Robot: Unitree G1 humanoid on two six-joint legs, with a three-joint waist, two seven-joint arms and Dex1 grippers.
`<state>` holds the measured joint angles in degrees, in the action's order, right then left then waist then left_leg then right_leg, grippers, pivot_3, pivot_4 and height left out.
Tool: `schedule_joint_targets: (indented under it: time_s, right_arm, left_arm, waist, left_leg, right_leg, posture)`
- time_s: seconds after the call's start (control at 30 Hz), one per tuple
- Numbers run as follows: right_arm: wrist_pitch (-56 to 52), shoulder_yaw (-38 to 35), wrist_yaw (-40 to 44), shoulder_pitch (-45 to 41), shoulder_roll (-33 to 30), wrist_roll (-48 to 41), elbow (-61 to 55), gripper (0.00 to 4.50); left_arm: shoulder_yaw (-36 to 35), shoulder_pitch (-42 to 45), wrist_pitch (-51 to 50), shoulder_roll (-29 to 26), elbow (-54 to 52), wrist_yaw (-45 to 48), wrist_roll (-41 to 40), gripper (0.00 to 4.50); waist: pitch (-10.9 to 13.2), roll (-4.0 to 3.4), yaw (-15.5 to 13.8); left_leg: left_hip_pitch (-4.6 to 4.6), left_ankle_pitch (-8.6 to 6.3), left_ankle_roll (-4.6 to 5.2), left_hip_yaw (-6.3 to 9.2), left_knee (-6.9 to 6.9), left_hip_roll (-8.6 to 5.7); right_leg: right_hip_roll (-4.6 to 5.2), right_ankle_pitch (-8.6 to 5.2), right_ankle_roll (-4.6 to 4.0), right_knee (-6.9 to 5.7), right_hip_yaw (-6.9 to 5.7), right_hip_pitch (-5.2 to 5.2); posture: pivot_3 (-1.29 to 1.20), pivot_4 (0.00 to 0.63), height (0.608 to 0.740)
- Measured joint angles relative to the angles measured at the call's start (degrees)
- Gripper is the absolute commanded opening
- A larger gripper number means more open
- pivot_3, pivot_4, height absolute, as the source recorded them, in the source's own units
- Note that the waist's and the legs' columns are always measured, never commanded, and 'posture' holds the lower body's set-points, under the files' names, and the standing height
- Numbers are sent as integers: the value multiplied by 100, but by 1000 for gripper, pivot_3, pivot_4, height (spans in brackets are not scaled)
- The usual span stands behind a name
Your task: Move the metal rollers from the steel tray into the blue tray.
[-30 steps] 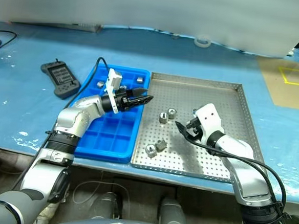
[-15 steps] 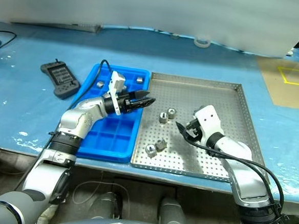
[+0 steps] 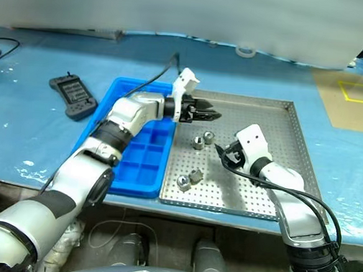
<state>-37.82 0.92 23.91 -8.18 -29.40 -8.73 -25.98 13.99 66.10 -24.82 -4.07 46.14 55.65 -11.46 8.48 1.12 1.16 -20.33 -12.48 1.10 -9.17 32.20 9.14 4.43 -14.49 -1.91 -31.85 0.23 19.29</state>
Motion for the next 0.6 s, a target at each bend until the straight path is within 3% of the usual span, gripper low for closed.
schedule_joint_targets:
  time_s: [0.23,0.6]
  right_arm:
    - [66,1,-186,267,132,107,-5,4233]
    - [286,101,-384,430,272,316,-1,4233]
  left_arm:
    - [553,124,877,203,1661,-94,1161,3141]
    - [632,61,1254,672,2242,-474,1957,3141]
  waist:
    - [1,-1,30]
    - [-18,-27,129]
  left_leg:
    - [-18,-5,8,1,10,0]
    - [-18,-59,100,-1,62,-59]
  right_leg:
    - [5,0,0,5,-4,7]
    - [75,-12,-20,5,-10,-16]
  posture:
    - [-416,150,740]
    - [-434,150,740]
